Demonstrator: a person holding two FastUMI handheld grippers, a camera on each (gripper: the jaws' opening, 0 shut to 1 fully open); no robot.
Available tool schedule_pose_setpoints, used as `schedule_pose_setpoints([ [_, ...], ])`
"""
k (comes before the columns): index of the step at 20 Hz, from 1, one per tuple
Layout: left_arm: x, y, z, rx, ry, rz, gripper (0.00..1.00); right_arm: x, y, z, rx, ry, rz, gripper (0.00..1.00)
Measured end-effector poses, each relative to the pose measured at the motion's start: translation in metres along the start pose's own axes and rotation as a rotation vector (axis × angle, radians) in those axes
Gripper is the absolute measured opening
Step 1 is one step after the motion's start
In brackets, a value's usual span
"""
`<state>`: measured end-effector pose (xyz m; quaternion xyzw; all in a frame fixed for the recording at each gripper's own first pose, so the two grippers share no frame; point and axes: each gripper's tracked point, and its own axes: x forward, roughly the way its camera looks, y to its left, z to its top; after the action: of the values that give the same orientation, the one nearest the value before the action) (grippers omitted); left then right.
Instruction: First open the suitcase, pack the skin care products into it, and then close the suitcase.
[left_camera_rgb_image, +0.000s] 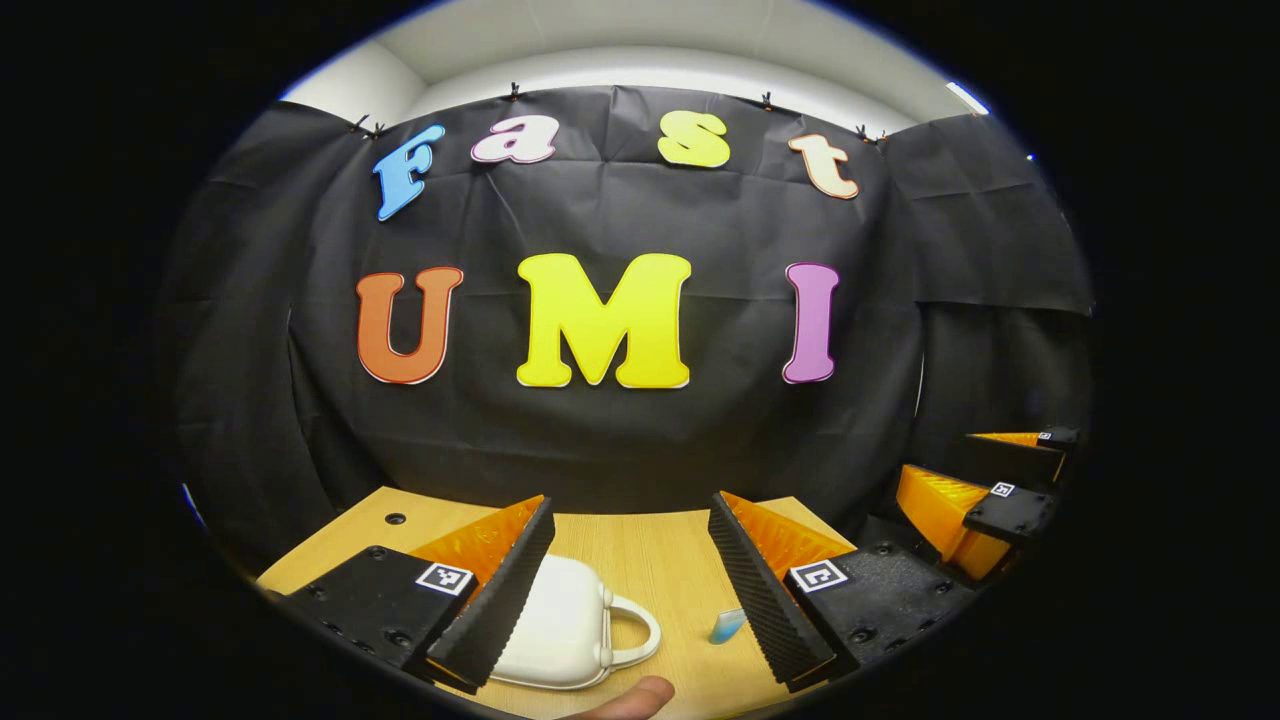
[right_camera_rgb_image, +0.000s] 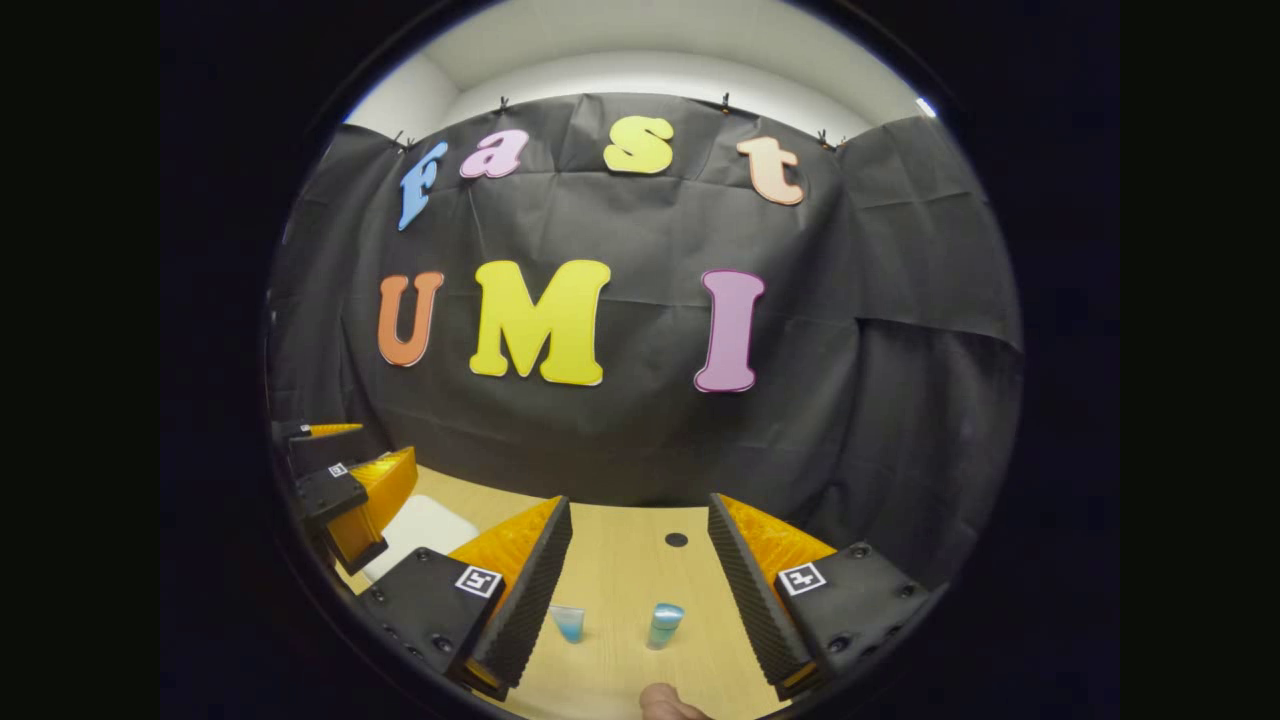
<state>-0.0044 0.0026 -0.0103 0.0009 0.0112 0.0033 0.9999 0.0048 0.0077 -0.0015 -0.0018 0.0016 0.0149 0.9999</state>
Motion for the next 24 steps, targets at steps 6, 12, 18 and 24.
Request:
schedule_pose_setpoints([
  [6,0.01,-0.004,-0.041,0.124,0.004,-0.012,0.99,-0.003,-0.026,0.012,-0.068,-0.072,-0.06,0.81],
  [12,0.03,-0.026,-0.136,0.415,0.071,-0.04,0.99,-0.012,-0.065,0.004,-0.026,-0.077,-0.094,0.81],
  [18,0.052,-0.029,-0.223,0.83,0.136,-0.061,0.97,-0.017,-0.115,-0.024,0.005,-0.01,-0.146,0.81],
  [24,0.066,0.001,-0.266,1.127,0.271,-0.001,0.95,-0.019,-0.162,-0.029,0.043,0.0,-0.202,0.82],
])
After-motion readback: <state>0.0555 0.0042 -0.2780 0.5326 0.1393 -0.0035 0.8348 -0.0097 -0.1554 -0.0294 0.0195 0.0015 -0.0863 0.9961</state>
